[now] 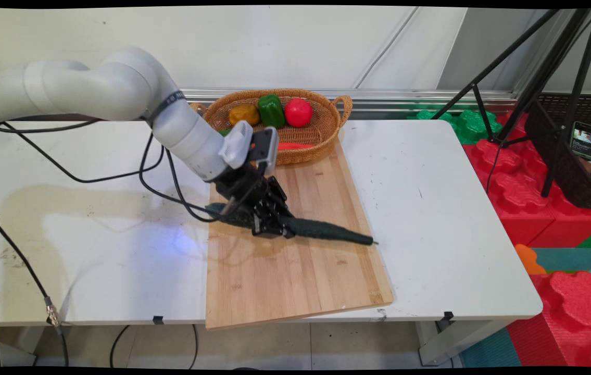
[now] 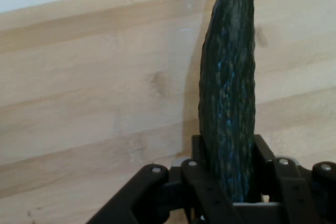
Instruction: Place the picked object on the cutting board
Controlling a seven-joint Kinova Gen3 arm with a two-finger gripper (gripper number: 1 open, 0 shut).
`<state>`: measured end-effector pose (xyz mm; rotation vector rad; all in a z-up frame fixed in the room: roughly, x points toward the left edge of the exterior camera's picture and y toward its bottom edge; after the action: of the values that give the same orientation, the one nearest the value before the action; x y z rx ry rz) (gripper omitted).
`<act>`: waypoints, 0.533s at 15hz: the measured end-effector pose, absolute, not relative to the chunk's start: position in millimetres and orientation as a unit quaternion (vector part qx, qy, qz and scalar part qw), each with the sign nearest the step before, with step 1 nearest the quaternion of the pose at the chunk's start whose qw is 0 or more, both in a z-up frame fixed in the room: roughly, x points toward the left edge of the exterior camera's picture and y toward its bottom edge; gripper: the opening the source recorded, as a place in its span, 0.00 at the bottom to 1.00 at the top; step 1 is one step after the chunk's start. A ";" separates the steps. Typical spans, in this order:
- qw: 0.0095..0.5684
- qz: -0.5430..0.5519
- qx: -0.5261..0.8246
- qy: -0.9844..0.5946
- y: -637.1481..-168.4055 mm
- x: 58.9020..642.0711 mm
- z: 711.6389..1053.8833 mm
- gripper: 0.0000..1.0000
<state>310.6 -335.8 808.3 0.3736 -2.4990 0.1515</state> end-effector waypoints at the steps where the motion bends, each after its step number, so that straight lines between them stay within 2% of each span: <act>1: 0.297 0.056 0.136 -0.943 -336.1 308.2 804.4 0.00; 7: 0.280 0.053 0.105 -0.953 -338.2 299.5 784.2 0.00; 8: 0.278 0.054 0.101 -0.954 -338.3 299.5 782.3 1.00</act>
<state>299.5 -338.3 782.3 0.2723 -2.5594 0.1437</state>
